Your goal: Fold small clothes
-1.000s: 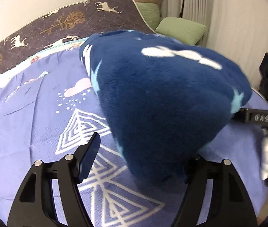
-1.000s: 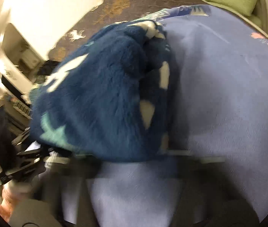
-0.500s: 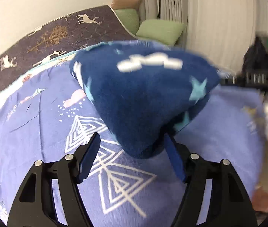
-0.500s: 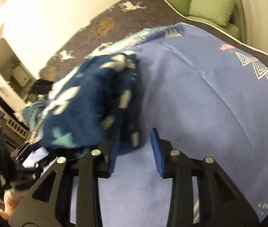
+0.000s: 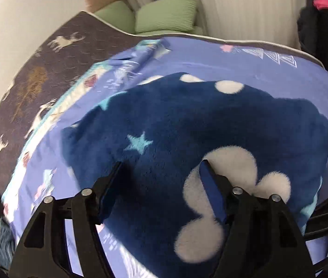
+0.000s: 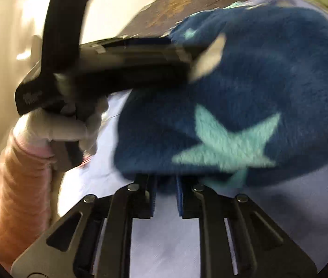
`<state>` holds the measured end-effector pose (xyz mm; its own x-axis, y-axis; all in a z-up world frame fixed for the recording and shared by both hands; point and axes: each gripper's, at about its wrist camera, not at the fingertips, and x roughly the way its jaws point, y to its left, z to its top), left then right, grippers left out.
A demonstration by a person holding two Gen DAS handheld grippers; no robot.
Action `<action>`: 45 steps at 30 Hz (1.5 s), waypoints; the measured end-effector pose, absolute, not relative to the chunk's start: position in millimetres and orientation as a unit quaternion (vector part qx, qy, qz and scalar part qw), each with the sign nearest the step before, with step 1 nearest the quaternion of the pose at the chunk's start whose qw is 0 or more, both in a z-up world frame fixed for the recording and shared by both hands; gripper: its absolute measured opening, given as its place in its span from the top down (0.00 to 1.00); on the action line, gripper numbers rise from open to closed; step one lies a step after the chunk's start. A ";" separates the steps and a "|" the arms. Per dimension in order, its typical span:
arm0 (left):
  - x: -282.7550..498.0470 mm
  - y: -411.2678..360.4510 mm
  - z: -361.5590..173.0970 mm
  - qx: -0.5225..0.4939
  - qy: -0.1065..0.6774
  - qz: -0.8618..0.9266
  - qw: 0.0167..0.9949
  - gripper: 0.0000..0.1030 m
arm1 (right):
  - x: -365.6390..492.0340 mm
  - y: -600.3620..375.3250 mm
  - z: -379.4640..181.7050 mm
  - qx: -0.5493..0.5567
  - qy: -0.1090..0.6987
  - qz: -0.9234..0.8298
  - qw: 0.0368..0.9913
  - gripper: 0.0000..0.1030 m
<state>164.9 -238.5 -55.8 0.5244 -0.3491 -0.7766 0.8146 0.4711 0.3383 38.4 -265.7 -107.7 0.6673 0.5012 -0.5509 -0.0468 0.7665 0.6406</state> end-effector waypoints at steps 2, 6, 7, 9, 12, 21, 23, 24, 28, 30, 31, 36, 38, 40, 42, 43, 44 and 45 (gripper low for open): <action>171.1 -245.4 -58.5 0.362 0.346 -0.368 0.783 0.33 | 46.9 -270.1 -111.9 0.334 0.371 0.157 0.852 0.86; 178.2 -257.7 -60.0 0.403 0.370 -0.366 0.752 0.33 | 64.3 -251.2 -118.4 0.337 0.385 0.193 0.837 0.92; 178.3 -256.5 -62.7 0.408 0.371 -0.367 0.749 0.33 | 64.4 -243.6 -122.3 0.326 0.396 0.199 0.835 0.93; 178.0 -256.5 -64.0 0.404 0.371 -0.368 0.751 0.32 | 59.5 -235.9 -124.9 0.311 0.395 0.204 0.840 0.93; 176.7 -254.0 -65.8 0.389 0.368 -0.370 0.759 0.32 | 59.6 -232.9 -125.0 0.286 0.408 0.223 0.838 0.94; 165.0 -241.7 -63.4 0.364 0.332 -0.372 0.787 0.32 | -1.8 -281.7 -69.5 0.277 0.343 0.263 0.858 0.92; 165.4 -238.2 -62.1 0.351 0.326 -0.375 0.794 0.32 | -11.9 -303.1 -47.8 0.284 0.289 0.235 0.884 0.83; 165.6 -235.3 -61.4 0.344 0.323 -0.377 0.797 0.32 | -14.4 -312.7 -42.8 0.286 0.265 0.210 0.897 0.77; 156.2 -205.6 -58.0 0.294 0.294 -0.393 0.820 0.30 | 27.4 -319.2 -100.0 0.247 0.368 0.083 0.893 0.88; 144.2 -190.6 -58.0 0.293 0.265 -0.393 0.830 0.30 | 20.4 -330.1 -116.9 0.291 0.336 0.114 0.888 0.91; 136.3 -181.8 -55.3 0.289 0.255 -0.392 0.835 0.30 | 18.0 -330.9 -115.3 0.292 0.338 0.119 0.887 0.92; 96.9 -158.3 -41.7 0.313 0.214 -0.401 0.834 0.29 | 17.3 -335.2 -102.2 0.250 0.350 0.103 0.897 0.92; 86.5 -155.2 -54.2 0.346 0.205 -0.388 0.829 0.29 | 20.7 -332.9 -100.3 0.249 0.350 0.102 0.897 0.92; 94.0 -153.5 -72.3 0.338 0.240 -0.381 0.827 0.29 | 15.6 -352.4 -109.2 0.262 0.346 0.108 0.894 0.93; 98.2 -151.6 -81.8 0.324 0.240 -0.381 0.832 0.29 | 14.7 -356.7 -107.5 0.261 0.345 0.108 0.895 0.93; 98.0 -152.9 -81.5 0.323 0.239 -0.379 0.834 0.29 | 14.3 -355.8 -106.2 0.259 0.346 0.104 0.896 0.93; 97.9 -154.4 -78.9 0.322 0.243 -0.375 0.835 0.29 | 11.8 -354.9 -103.1 0.259 0.347 0.101 0.896 0.93; 98.0 -154.4 -76.1 0.320 0.246 -0.373 0.836 0.31 | 10.4 -354.6 -98.8 0.260 0.350 0.095 0.895 0.93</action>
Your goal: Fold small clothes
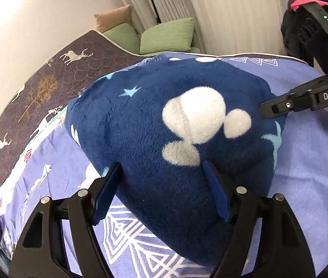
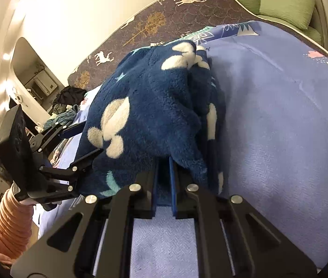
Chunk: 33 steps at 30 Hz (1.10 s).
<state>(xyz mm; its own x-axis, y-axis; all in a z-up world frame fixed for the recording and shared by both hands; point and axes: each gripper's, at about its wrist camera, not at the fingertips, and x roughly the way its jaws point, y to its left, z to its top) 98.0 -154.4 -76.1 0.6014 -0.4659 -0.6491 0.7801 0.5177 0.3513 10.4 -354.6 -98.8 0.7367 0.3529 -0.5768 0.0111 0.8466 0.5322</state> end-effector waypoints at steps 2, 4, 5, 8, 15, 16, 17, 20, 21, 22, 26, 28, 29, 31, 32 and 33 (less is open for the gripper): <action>98.0 -150.0 -61.1 0.294 0.254 -0.382 0.839 0.36 | 7.4 -353.9 -85.9 0.261 0.347 0.087 0.897 0.91; 97.9 -140.8 -39.4 0.250 0.250 -0.403 0.844 0.38 | 1.9 -351.6 -58.5 0.236 0.306 0.090 0.918 0.87; 100.2 -136.7 -27.8 0.226 0.241 -0.407 0.851 0.38 | 2.8 -350.4 -44.9 0.219 0.287 0.092 0.928 0.87; 114.3 -133.2 -16.2 0.185 0.237 -0.403 0.864 0.51 | 11.1 -346.9 -23.5 0.203 0.265 0.093 0.938 0.78; 169.9 -139.5 -73.3 0.135 0.320 -0.394 0.851 0.55 | 61.4 -333.1 -86.8 0.141 0.322 0.087 0.932 0.75; 167.5 -140.7 -72.0 0.145 0.316 -0.393 0.851 0.55 | 57.3 -328.6 -81.7 0.125 0.327 0.082 0.933 0.75; 165.1 -142.2 -70.9 0.155 0.312 -0.391 0.851 0.55 | 55.4 -324.0 -77.8 0.109 0.332 0.077 0.934 0.75; 170.5 -139.8 -56.1 0.129 0.328 -0.397 0.847 0.55 | 56.7 -311.5 -68.7 0.056 0.347 0.065 0.934 0.73; 173.5 -136.7 -46.4 0.110 0.332 -0.403 0.846 0.55 | 59.1 -314.3 -63.4 0.066 0.356 0.065 0.930 0.73; 176.5 -133.9 -40.0 0.096 0.327 -0.406 0.848 0.55 | 59.4 -317.0 -57.6 0.080 0.361 0.066 0.927 0.72; 194.8 -125.8 -13.5 0.069 0.285 -0.379 0.877 0.54 | 60.1 -317.5 -18.9 0.072 0.315 0.078 0.943 0.66; 213.8 -131.9 -6.6 0.051 0.282 -0.369 0.884 0.54 | 70.8 -310.0 -2.8 0.031 0.300 0.058 0.952 0.62; 226.6 -139.3 -9.2 0.051 0.288 -0.370 0.882 0.54 | 77.4 -309.3 -1.7 0.027 0.301 0.056 0.951 0.62; 250.8 -159.8 -36.2 0.111 0.328 -0.338 0.875 0.54 | 103.6 -308.5 -17.0 0.034 0.340 0.060 0.938 0.62; 260.7 -170.7 -62.6 0.153 0.361 -0.322 0.862 0.47 | 117.9 -307.9 -34.4 0.033 0.376 0.054 0.924 0.61; 262.0 -171.5 -78.7 0.160 0.367 -0.322 0.858 0.46 | 131.9 -306.1 -61.9 0.025 0.405 0.055 0.912 0.61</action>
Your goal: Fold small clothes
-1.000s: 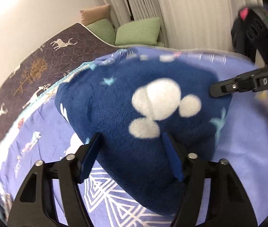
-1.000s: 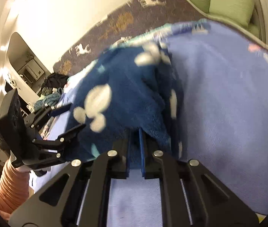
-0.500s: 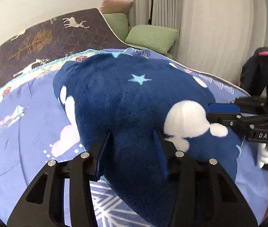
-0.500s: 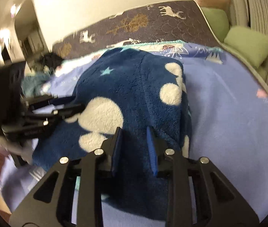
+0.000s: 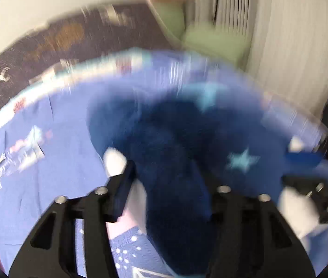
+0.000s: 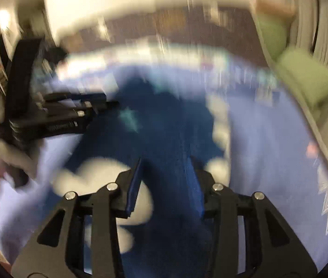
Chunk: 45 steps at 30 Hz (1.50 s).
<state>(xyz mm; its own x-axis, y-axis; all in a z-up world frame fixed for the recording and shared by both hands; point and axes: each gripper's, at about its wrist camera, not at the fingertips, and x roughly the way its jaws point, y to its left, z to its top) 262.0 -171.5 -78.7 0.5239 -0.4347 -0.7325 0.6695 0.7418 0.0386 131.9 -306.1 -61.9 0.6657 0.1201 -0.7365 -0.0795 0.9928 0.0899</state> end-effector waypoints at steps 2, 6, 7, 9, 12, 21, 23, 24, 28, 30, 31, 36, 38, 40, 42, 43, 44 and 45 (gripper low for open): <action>270.3 -159.9 -88.2 0.093 0.376 -0.332 0.860 0.46 | 129.9 -309.7 -80.1 0.023 0.374 0.060 0.925 0.61; 265.6 -159.5 -83.9 0.110 0.368 -0.335 0.860 0.45 | 128.0 -306.5 -75.7 0.022 0.379 0.058 0.923 0.61; 267.0 -160.0 -80.1 0.106 0.374 -0.335 0.859 0.45 | 128.6 -306.5 -74.8 0.024 0.381 0.058 0.922 0.61; 262.3 -158.1 -65.1 0.107 0.364 -0.340 0.861 0.45 | 131.2 -311.5 -65.0 0.043 0.396 0.061 0.915 0.61; 265.8 -157.7 -42.8 0.104 0.331 -0.344 0.873 0.45 | 132.5 -319.4 -31.5 0.070 0.385 0.066 0.918 0.61; 315.0 -200.7 -89.8 0.210 0.344 -0.278 0.872 0.39 | 228.1 -306.8 -71.1 0.056 0.466 0.066 0.881 0.58; 314.9 -201.1 -91.0 0.181 0.347 -0.259 0.883 0.39 | 231.0 -313.0 -82.2 0.081 0.459 0.065 0.882 0.59; 313.0 -203.0 -91.7 0.186 0.341 -0.253 0.886 0.38 | 228.4 -312.3 -79.3 0.075 0.457 0.060 0.884 0.60; 312.9 -195.8 -84.5 0.180 0.343 -0.254 0.886 0.37 | 221.4 -300.8 -74.9 0.046 0.445 0.049 0.893 0.58; 306.3 -191.1 -72.3 0.171 0.339 -0.255 0.890 0.37 | 213.1 -301.6 -68.6 0.044 0.432 0.049 0.900 0.58; 298.8 -185.7 -61.5 0.159 0.335 -0.261 0.891 0.37 | 205.4 -305.7 -63.5 0.050 0.424 0.045 0.903 0.58; 239.1 -148.1 -19.7 0.120 0.282 -0.320 0.896 0.29 | 116.4 -356.4 -19.4 0.195 0.341 0.061 0.917 0.39; 221.1 -137.5 -17.0 0.113 0.282 -0.336 0.891 0.26 | 70.7 -381.8 -21.5 0.267 0.326 0.062 0.905 0.29; 206.4 -128.8 -21.1 0.091 0.295 -0.357 0.882 0.26 | 37.6 -398.4 -34.4 0.334 0.327 0.064 0.882 0.23; 193.1 -124.9 -28.3 0.070 0.310 -0.378 0.869 0.25 | 4.6 -409.0 -57.5 0.407 0.335 0.070 0.847 0.21; 185.5 -125.0 -32.7 0.069 0.316 -0.389 0.863 0.25 | -7.6 -409.7 -68.3 0.433 0.340 0.071 0.832 0.20; 178.0 -127.3 -37.8 0.077 0.319 -0.395 0.858 0.25 | -19.0 -408.9 -81.9 0.461 0.348 0.072 0.813 0.20; 169.9 -130.9 -43.7 0.094 0.317 -0.394 0.857 0.21 | -26.3 -406.1 -92.8 0.482 0.357 0.073 0.797 0.19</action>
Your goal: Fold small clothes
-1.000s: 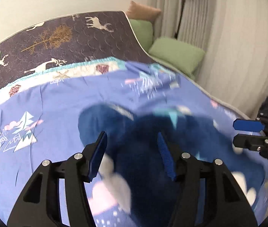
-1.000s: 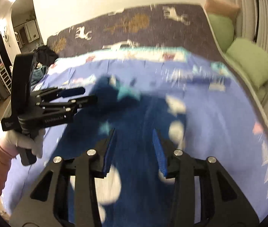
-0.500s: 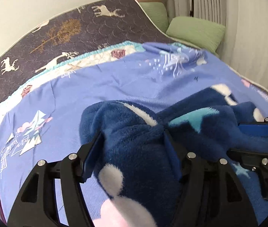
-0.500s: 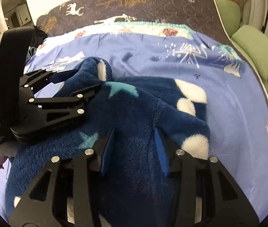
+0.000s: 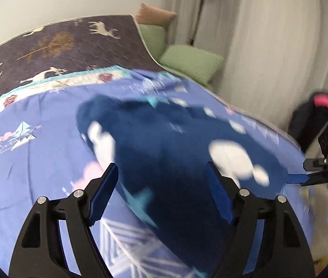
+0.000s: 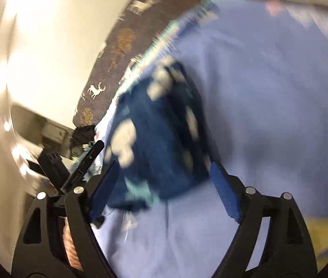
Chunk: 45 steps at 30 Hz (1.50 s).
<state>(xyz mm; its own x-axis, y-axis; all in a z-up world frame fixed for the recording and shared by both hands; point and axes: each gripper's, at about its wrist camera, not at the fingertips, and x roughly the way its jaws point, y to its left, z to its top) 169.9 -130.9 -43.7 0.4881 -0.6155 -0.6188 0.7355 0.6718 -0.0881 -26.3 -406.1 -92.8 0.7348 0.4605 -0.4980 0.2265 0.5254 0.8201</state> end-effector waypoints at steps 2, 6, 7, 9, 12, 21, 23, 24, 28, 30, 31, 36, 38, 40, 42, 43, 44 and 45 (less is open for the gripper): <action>153.9 -132.7 -51.5 0.117 0.297 -0.372 0.872 0.20 | -31.7 -396.2 -113.2 0.515 0.379 0.082 0.764 0.19; 158.4 -125.4 -58.4 0.069 0.330 -0.364 0.868 0.19 | -19.2 -377.4 -126.9 0.543 0.403 0.089 0.731 0.13; 158.6 -125.2 -59.7 0.068 0.333 -0.362 0.868 0.19 | -16.4 -376.1 -125.1 0.543 0.403 0.081 0.732 0.09; 157.8 -126.0 -61.2 0.072 0.330 -0.360 0.870 0.19 | -7.3 -374.3 -121.7 0.551 0.389 0.070 0.735 0.07; 162.1 -125.8 -65.2 0.056 0.340 -0.361 0.866 0.15 | 15.6 -372.4 -126.1 0.550 0.389 0.044 0.737 0.07; 173.8 -116.3 -79.7 0.001 0.358 -0.379 0.853 0.05 | 40.9 -340.1 -120.1 0.506 0.368 -0.006 0.780 0.02; 177.1 -114.8 -82.4 -0.010 0.361 -0.385 0.849 0.03 | 43.6 -338.7 -121.1 0.514 0.362 -0.015 0.778 0.02; 179.3 -114.0 -84.1 -0.017 0.365 -0.390 0.846 0.02 | 47.4 -337.8 -121.7 0.517 0.359 -0.018 0.777 0.02; 187.4 -112.6 -88.8 -0.035 0.375 -0.407 0.832 0.01 | 56.1 -338.7 -123.2 0.517 0.357 -0.024 0.777 0.02; 189.6 -113.3 -89.5 -0.039 0.377 -0.413 0.828 0.01 | 59.4 -339.0 -123.5 0.517 0.355 -0.024 0.778 0.02; 190.6 -113.9 -89.4 -0.038 0.378 -0.416 0.826 0.01 | 60.1 -339.0 -123.5 0.518 0.354 -0.024 0.779 0.02; 193.4 -118.2 -88.0 -0.026 0.375 -0.427 0.822 0.01 | 62.5 -340.4 -126.6 0.516 0.346 -0.029 0.783 0.02; 194.5 -117.7 -87.6 -0.025 0.376 -0.431 0.820 0.01 | 60.5 -339.3 -126.1 0.513 0.344 -0.032 0.786 0.02; 195.5 -116.9 -87.4 -0.026 0.378 -0.433 0.818 0.01 | 57.0 -338.5 -126.2 0.511 0.342 -0.032 0.788 0.02; 197.5 -117.2 -86.8 -0.026 0.381 -0.435 0.816 0.01 | 56.1 -338.4 -125.9 0.511 0.343 -0.031 0.788 0.02; 199.9 -117.2 -85.0 -0.027 0.384 -0.438 0.812 0.01 | 55.7 -338.8 -125.7 0.510 0.344 -0.031 0.788 0.02; 202.8 -117.5 -82.9 -0.029 0.386 -0.441 0.810 0.01 | 53.7 -339.4 -126.1 0.510 0.345 -0.030 0.787 0.02; 208.9 -116.2 -79.6 -0.037 0.389 -0.445 0.806 0.01 | 53.3 -340.0 -125.9 0.509 0.347 -0.029 0.787 0.02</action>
